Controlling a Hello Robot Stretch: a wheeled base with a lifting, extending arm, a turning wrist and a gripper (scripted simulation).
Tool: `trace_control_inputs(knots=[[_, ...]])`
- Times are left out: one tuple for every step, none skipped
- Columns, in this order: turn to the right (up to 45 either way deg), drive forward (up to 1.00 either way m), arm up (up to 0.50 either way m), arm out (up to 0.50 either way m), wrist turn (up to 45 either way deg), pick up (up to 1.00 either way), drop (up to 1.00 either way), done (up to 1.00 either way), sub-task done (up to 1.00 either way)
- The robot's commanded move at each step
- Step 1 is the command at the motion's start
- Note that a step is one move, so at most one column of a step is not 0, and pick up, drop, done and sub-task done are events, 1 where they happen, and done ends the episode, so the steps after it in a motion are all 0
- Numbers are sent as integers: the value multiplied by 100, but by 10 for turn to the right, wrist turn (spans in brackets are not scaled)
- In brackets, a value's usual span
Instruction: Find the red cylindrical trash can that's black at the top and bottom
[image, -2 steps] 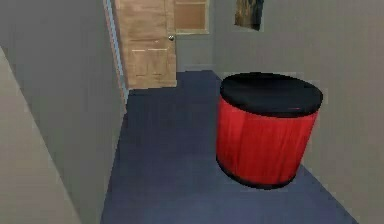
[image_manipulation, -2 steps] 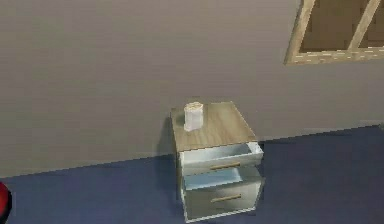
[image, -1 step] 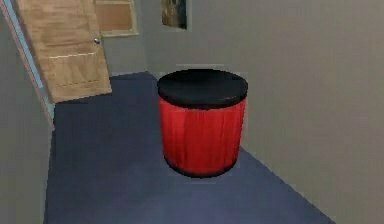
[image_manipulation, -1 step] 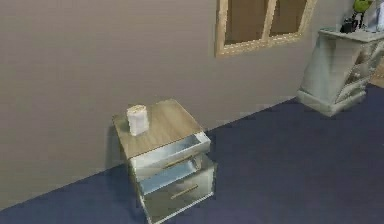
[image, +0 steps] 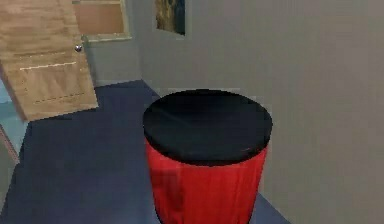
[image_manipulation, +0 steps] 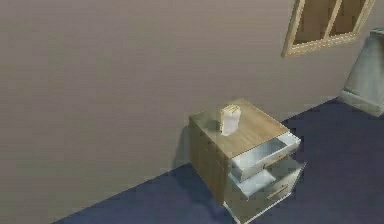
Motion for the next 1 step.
trace_control_inputs(knots=[[0,0,0,0,0,0,0,100,0]])
